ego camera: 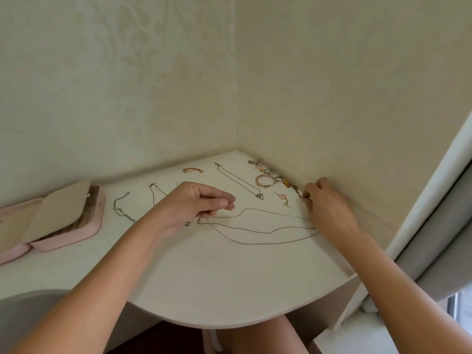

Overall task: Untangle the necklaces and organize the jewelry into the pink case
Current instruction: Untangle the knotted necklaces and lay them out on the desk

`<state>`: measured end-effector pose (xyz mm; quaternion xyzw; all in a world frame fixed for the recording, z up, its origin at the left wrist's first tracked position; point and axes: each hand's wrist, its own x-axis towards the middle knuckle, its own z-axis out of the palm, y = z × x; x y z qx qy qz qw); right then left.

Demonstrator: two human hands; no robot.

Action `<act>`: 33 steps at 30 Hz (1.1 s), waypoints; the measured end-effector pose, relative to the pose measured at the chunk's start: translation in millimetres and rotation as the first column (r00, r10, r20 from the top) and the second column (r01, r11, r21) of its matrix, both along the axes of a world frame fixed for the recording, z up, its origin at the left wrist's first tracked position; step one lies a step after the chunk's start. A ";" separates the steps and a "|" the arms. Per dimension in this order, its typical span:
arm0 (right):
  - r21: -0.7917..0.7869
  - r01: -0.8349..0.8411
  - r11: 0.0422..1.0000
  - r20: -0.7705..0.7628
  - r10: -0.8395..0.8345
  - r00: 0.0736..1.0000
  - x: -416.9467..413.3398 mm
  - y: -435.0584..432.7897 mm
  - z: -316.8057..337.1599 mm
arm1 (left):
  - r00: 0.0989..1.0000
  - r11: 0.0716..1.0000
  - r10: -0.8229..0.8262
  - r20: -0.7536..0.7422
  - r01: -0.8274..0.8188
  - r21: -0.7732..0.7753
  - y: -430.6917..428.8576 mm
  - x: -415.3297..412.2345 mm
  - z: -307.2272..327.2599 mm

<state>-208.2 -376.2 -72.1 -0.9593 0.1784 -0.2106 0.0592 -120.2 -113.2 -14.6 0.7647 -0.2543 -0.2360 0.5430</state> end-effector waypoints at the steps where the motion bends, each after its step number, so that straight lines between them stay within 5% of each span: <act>1: 0.051 -0.026 0.998 0.075 0.022 0.997 1.2 0.4 0.5 | 1.000 1.000 -0.013 0.018 0.012 0.028 1.8 0.5 2.9; 5: 0.425 -0.193 0.884 0.255 0.087 0.963 2.1 14.1 12.3 | 0.985 0.992 -0.062 0.164 0.043 0.116 1.2 -3.0 20.8; 9: 0.780 -0.437 0.449 0.377 0.221 0.900 -5.3 46.4 29.9 | 0.926 0.973 -0.123 0.356 0.043 0.225 -2.2 -8.7 41.8; 12: 0.833 -0.477 0.280 0.415 0.253 0.874 -14.7 60.3 41.2 | 0.888 0.967 -0.173 0.426 0.070 0.246 -3.3 -15.1 58.4; 18: 0.814 -0.545 0.202 0.473 0.313 0.823 -37.3 80.1 64.5 | 0.851 0.967 -0.231 0.472 0.150 0.204 -2.1 -29.2 82.8; 26: 0.654 -0.625 0.426 0.564 0.276 0.778 -53.8 97.5 73.5 | 0.837 0.967 -0.254 0.485 0.213 0.138 -4.1 -43.9 88.4; 33: 0.712 -0.655 0.252 0.592 0.287 0.753 -55.7 92.6 72.2 | 0.833 0.968 -0.251 0.493 0.208 0.143 -3.4 -50.3 90.0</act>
